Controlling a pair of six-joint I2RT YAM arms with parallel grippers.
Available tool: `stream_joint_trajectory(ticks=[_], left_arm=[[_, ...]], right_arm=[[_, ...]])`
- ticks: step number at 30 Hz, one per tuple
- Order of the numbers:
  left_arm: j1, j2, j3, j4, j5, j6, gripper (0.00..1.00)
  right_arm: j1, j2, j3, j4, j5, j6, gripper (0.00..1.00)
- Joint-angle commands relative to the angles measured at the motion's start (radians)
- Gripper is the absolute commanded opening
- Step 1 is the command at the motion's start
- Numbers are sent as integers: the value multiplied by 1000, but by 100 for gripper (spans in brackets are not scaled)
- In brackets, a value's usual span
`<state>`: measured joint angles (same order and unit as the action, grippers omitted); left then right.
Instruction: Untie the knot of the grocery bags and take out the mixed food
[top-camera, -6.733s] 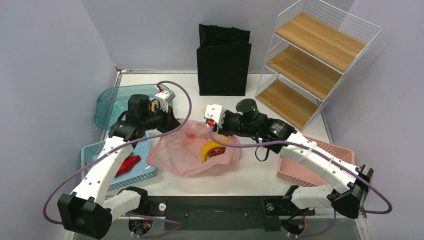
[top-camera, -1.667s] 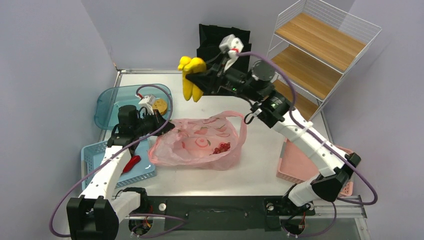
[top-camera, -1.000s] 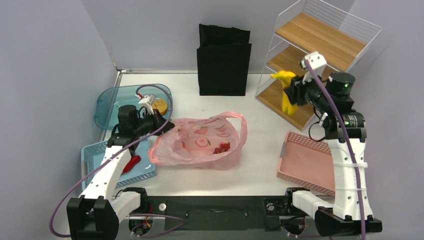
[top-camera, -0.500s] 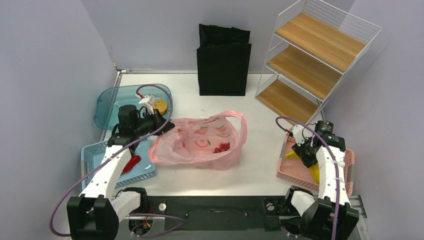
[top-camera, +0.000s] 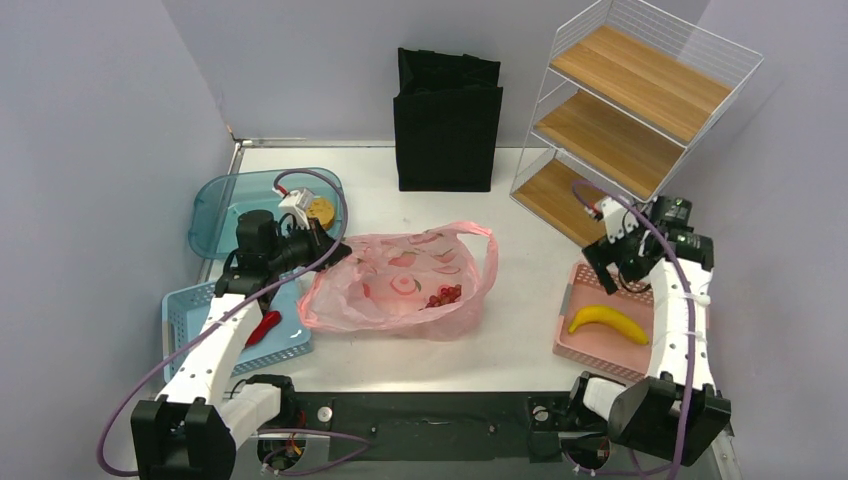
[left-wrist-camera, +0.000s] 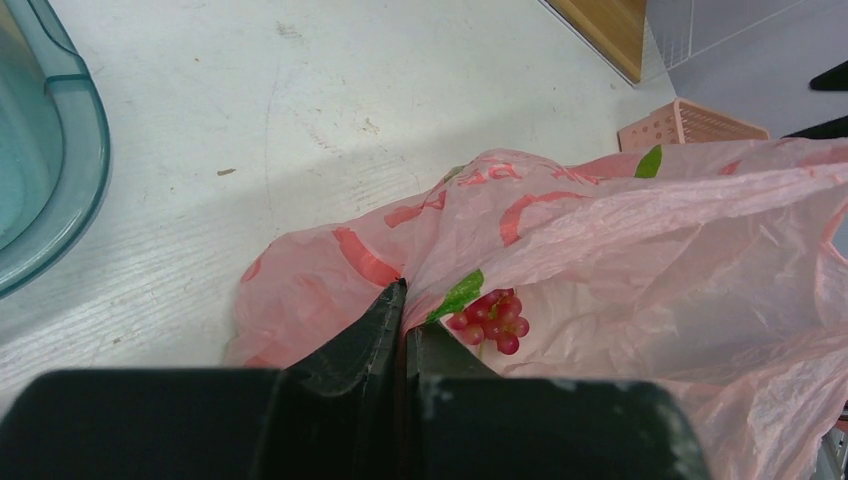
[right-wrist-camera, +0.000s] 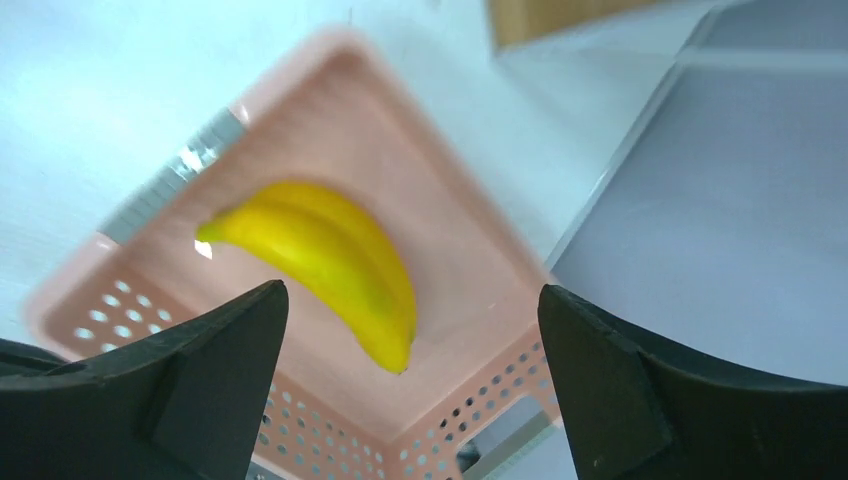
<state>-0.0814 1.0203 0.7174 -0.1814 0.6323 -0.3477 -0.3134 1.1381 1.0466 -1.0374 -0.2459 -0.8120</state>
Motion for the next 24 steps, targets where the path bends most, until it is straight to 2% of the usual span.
stream_joint_trajectory(ticks=[1,4,5,8,10,11,17,21,24], left_arm=[[-17,-27,13,51,-11,6,0],[-40,-36,10,47,-20,16,0],[-45,-40,10,42,-25,20,0],[-58,-58,12,28,-22,36,0],[-59,-67,17,15,-20,37,0],[-58,-68,21,11,-20,34,0],[-55,-64,22,38,26,-27,0],[-54,-68,31,24,32,-12,0],[-54,-80,43,-4,34,12,0]], right_arm=[[50,-39,273,-107,-282,177,92],[203,-69,459,-24,-353,361,92],[246,-74,485,11,-348,466,92],[478,-88,574,182,-286,628,91],[605,-76,613,254,-253,678,86],[644,-70,622,289,-243,686,81],[1021,1,623,317,-159,572,60],[1214,68,586,309,-91,432,46],[1271,92,498,322,-65,288,32]])
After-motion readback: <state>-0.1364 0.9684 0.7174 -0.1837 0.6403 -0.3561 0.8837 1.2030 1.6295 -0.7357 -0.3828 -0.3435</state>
